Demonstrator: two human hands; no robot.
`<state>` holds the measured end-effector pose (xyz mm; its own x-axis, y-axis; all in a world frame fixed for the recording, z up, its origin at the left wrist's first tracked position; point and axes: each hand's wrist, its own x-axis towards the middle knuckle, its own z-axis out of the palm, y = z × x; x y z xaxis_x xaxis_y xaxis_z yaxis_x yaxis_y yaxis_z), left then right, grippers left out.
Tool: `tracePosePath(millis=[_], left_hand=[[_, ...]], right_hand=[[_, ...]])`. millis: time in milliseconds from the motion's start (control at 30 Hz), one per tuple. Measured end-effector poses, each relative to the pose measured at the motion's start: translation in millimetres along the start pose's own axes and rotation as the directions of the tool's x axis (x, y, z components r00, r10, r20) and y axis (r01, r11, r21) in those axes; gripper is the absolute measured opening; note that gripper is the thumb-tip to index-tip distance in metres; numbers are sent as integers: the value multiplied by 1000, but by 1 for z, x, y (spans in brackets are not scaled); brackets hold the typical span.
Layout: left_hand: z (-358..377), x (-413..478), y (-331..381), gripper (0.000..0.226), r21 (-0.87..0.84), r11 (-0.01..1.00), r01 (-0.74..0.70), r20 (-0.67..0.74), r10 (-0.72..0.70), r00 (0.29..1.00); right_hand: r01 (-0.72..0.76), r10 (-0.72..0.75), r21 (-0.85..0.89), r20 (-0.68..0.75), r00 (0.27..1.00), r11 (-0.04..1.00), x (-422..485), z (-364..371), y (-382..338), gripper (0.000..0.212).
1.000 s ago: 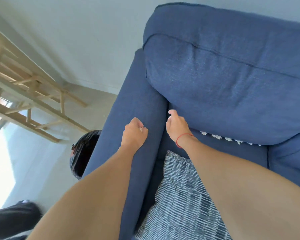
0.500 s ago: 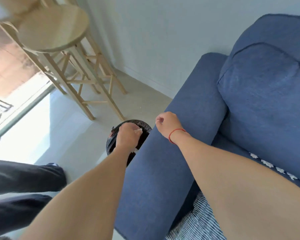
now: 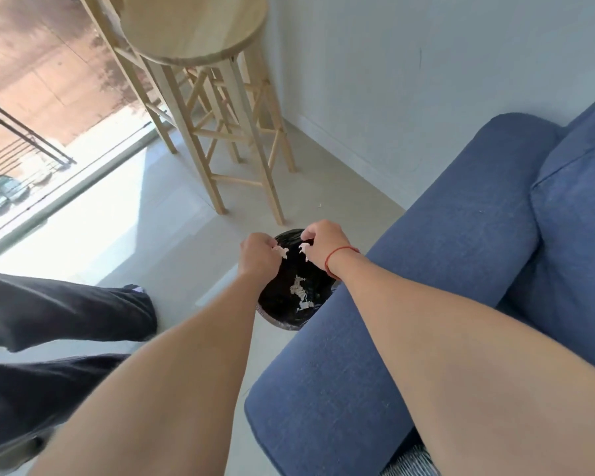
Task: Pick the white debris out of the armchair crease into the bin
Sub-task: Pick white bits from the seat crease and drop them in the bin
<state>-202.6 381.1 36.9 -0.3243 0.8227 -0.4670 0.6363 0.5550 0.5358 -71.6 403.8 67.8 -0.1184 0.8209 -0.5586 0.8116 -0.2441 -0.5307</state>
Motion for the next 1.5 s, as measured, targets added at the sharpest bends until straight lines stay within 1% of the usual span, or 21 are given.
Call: tracePosePath(millis=[67,100,167,200,267,300,367,500,533,600,700,800,867,967,1033,1133,1233,1300,1400,1500], left_hand=[[4,-1,1,25,93,996,20,90,-28,996],[5,-2,1,24,132,991,23,120,-39,992],[12,-5,3,18,182,983,30,151,-58,987],[16,-8,5,19,208,978,17,161,-52,986],[23,-15,13,35,263,964,-26,188,-25,982],[26,-19,19,34,276,960,-42,198,-14,980],[34,-26,34,23,264,962,-64,201,10,980],[59,-49,85,26,251,948,-195,223,139,965],[68,-57,99,28,257,939,-228,237,168,957],[89,-76,126,45,279,918,-283,272,207,940],[130,-109,163,53,292,873,-390,330,290,898],[176,-145,196,54,285,825,-488,395,363,844],[208,-171,215,54,278,796,-538,454,384,804],[260,-206,231,54,275,758,-591,554,378,742],[297,-224,234,54,278,747,-604,607,351,713],[351,-243,230,52,300,708,-640,664,327,673],[401,-257,215,52,324,670,-668,721,283,632],[428,-260,204,52,359,638,-681,750,236,618],[458,-252,194,51,397,594,-700,768,203,607],[482,-240,197,53,390,533,-751,805,199,559]], right_hand=[[-5,15,-91,117,993,996,-2,-2,2,44],[-9,27,-121,146,989,993,-3,-5,4,48],[-16,37,-133,160,986,991,-4,-10,12,53],[-20,39,-123,156,987,992,-5,-12,16,54],[-32,46,-101,139,989,994,-7,-18,27,57],[-44,55,-91,128,990,995,-9,-23,34,58],[-60,66,-70,92,994,996,-17,-36,49,58],[-101,101,-10,-55,993,995,-38,-67,92,56],[-119,119,10,-88,989,993,-45,-75,106,55],[-159,165,56,-135,977,986,-62,-90,136,54],[-217,237,118,-194,952,969,-92,-114,191,52],[-291,321,154,-237,917,944,-126,-137,251,51],[-350,390,189,-259,883,917,-147,-147,293,52],[-432,495,260,-275,824,864,-179,-151,354,52],[-476,551,300,-256,794,826,-197,-145,392,50],[-527,609,339,-209,765,779,-216,-128,446,49],[-565,650,372,-157,744,737,-223,-105,493,54],[-572,657,396,-116,745,718,-220,-89,517,60],[-563,636,405,-63,769,721,-208,-74,538,64],[-551,620,399,-56,783,733,-191,-69,557,73]])
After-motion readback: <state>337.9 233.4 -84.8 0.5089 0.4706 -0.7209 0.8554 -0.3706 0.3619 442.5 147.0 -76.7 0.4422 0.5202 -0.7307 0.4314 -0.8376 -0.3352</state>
